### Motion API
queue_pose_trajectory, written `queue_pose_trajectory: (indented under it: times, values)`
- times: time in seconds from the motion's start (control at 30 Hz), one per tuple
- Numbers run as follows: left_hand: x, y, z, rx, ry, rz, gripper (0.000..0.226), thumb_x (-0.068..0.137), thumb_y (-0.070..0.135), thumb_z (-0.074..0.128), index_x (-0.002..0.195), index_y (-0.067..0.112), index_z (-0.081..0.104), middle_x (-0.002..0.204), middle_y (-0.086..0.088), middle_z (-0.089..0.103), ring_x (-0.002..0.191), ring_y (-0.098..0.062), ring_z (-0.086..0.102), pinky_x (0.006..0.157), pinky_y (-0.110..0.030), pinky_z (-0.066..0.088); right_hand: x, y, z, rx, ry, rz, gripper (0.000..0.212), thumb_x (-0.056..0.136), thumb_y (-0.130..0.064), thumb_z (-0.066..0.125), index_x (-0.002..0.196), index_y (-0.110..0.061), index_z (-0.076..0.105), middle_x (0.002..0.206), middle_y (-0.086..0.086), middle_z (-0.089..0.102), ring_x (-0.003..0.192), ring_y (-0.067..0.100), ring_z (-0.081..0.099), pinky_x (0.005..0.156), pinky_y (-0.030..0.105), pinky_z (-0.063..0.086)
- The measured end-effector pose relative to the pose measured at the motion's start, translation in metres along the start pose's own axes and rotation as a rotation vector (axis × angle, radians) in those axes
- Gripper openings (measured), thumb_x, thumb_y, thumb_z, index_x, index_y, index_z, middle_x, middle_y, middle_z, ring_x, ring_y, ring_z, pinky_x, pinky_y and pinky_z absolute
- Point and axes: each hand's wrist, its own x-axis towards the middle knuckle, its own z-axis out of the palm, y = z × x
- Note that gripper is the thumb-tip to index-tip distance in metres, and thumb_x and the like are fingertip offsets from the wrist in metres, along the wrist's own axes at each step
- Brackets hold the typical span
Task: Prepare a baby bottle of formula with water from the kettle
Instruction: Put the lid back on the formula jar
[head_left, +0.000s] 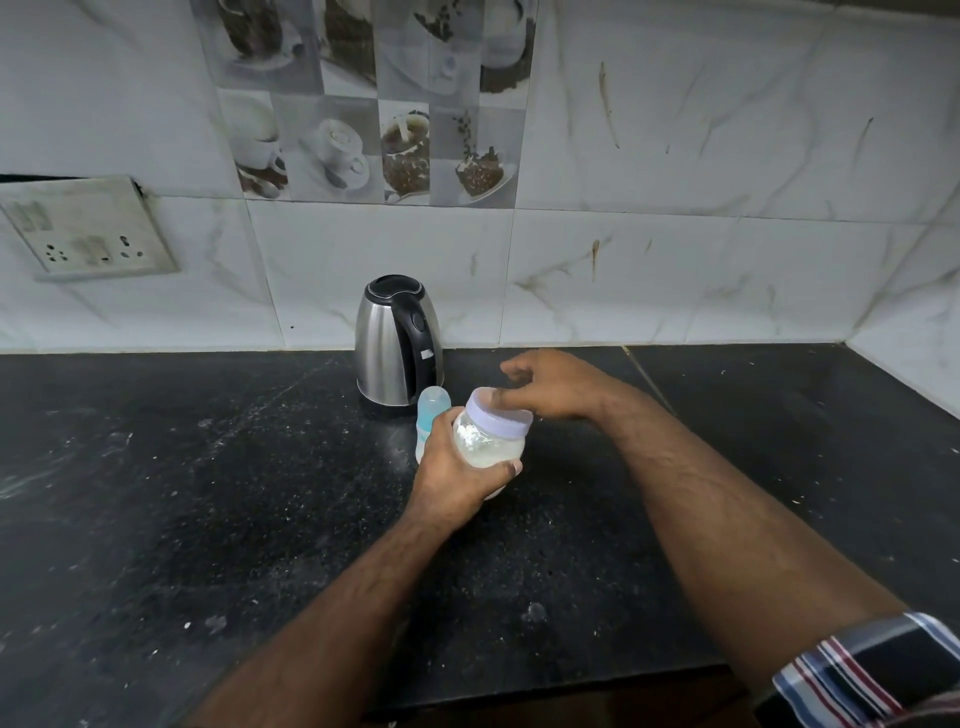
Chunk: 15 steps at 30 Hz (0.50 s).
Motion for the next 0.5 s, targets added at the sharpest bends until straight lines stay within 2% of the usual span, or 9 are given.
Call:
queue_pose_trajectory:
  times: [0.03, 0.07, 0.13, 0.2, 0.27, 0.33, 0.4, 0.47, 0.5]
  values:
    - [-0.0009, 0.0012, 0.0, -0.001, 0.0, -0.006, 0.091, 0.053, 0.049, 0.086, 0.133, 0.036, 0.043, 0.116, 0.017, 0.063, 0.106, -0.002, 0.063, 0.082, -0.018, 0.05, -0.003, -0.0003, -0.0028, 0.086, -0.076, -0.011, 0.068, 0.079, -0.055, 0.082, 0.138, -0.028, 0.062, 0.137, -0.009, 0.063, 0.122, 0.01, 0.058, 0.101, 0.034, 0.047]
    - [-0.0014, 0.0025, 0.0003, -0.004, 0.0, -0.011, 0.09, 0.054, 0.048, 0.086, 0.133, 0.037, 0.043, 0.115, 0.018, 0.062, 0.105, 0.0, 0.063, 0.08, -0.016, 0.049, -0.0054, -0.0007, -0.0041, 0.141, -0.128, -0.028, 0.08, 0.077, -0.042, 0.088, 0.148, -0.028, 0.053, 0.15, -0.01, 0.055, 0.132, 0.011, 0.053, 0.11, 0.036, 0.045]
    - [-0.0019, 0.0045, 0.0016, -0.015, 0.002, -0.016, 0.09, 0.056, 0.046, 0.086, 0.135, 0.034, 0.042, 0.116, 0.018, 0.062, 0.105, 0.0, 0.062, 0.079, -0.015, 0.048, -0.0048, -0.0001, -0.0019, 0.131, -0.132, -0.061, 0.079, 0.075, -0.032, 0.09, 0.146, -0.023, 0.056, 0.148, -0.009, 0.058, 0.131, 0.01, 0.057, 0.112, 0.036, 0.046]
    - [-0.0018, 0.0052, 0.0023, -0.018, 0.003, -0.012, 0.092, 0.057, 0.044, 0.086, 0.136, 0.032, 0.043, 0.116, 0.016, 0.062, 0.105, 0.0, 0.062, 0.08, -0.016, 0.048, -0.0039, -0.0036, -0.0007, 0.005, -0.031, -0.053, 0.071, 0.077, -0.052, 0.084, 0.138, -0.02, 0.063, 0.139, -0.007, 0.065, 0.124, 0.011, 0.062, 0.105, 0.034, 0.05]
    - [-0.0011, 0.0044, 0.0018, -0.01, 0.004, -0.011, 0.092, 0.058, 0.042, 0.088, 0.137, 0.032, 0.042, 0.118, 0.015, 0.062, 0.107, -0.002, 0.061, 0.085, -0.02, 0.05, -0.0039, -0.0059, -0.0032, -0.157, 0.103, 0.004, 0.083, 0.078, -0.077, 0.068, 0.138, -0.02, 0.061, 0.14, -0.004, 0.064, 0.124, 0.018, 0.061, 0.099, 0.037, 0.05]
    - [-0.001, 0.0031, 0.0012, 0.0, 0.007, -0.011, 0.09, 0.058, 0.041, 0.088, 0.135, 0.033, 0.042, 0.119, 0.014, 0.061, 0.109, -0.004, 0.061, 0.089, -0.025, 0.051, -0.0018, -0.0025, -0.0064, -0.136, 0.151, 0.034, 0.088, 0.079, -0.081, 0.063, 0.144, -0.022, 0.055, 0.142, -0.002, 0.061, 0.126, 0.02, 0.059, 0.097, 0.037, 0.048]
    - [-0.0012, 0.0029, 0.0017, -0.006, 0.013, -0.015, 0.089, 0.059, 0.041, 0.088, 0.135, 0.033, 0.043, 0.119, 0.014, 0.062, 0.109, -0.005, 0.062, 0.09, -0.026, 0.052, -0.0016, 0.0013, -0.0085, 0.073, 0.014, -0.007, 0.083, 0.08, -0.06, 0.079, 0.15, -0.03, 0.047, 0.146, -0.004, 0.057, 0.128, 0.015, 0.056, 0.093, 0.029, 0.046]
    - [-0.0017, 0.0042, 0.0033, -0.021, 0.017, -0.02, 0.087, 0.059, 0.041, 0.087, 0.134, 0.033, 0.044, 0.118, 0.015, 0.062, 0.107, -0.003, 0.063, 0.086, -0.021, 0.051, -0.0014, 0.0026, -0.0064, 0.182, -0.135, -0.044, 0.092, 0.076, -0.033, 0.089, 0.154, -0.031, 0.041, 0.153, -0.003, 0.051, 0.134, 0.012, 0.05, 0.098, 0.027, 0.044]
    - [-0.0018, 0.005, 0.0043, -0.027, 0.02, -0.02, 0.086, 0.058, 0.041, 0.086, 0.133, 0.033, 0.044, 0.117, 0.016, 0.063, 0.107, -0.002, 0.063, 0.085, -0.02, 0.051, -0.0004, 0.0041, -0.004, 0.192, -0.158, -0.056, 0.095, 0.074, -0.025, 0.09, 0.155, -0.03, 0.04, 0.154, -0.002, 0.05, 0.135, 0.01, 0.049, 0.102, 0.028, 0.044]
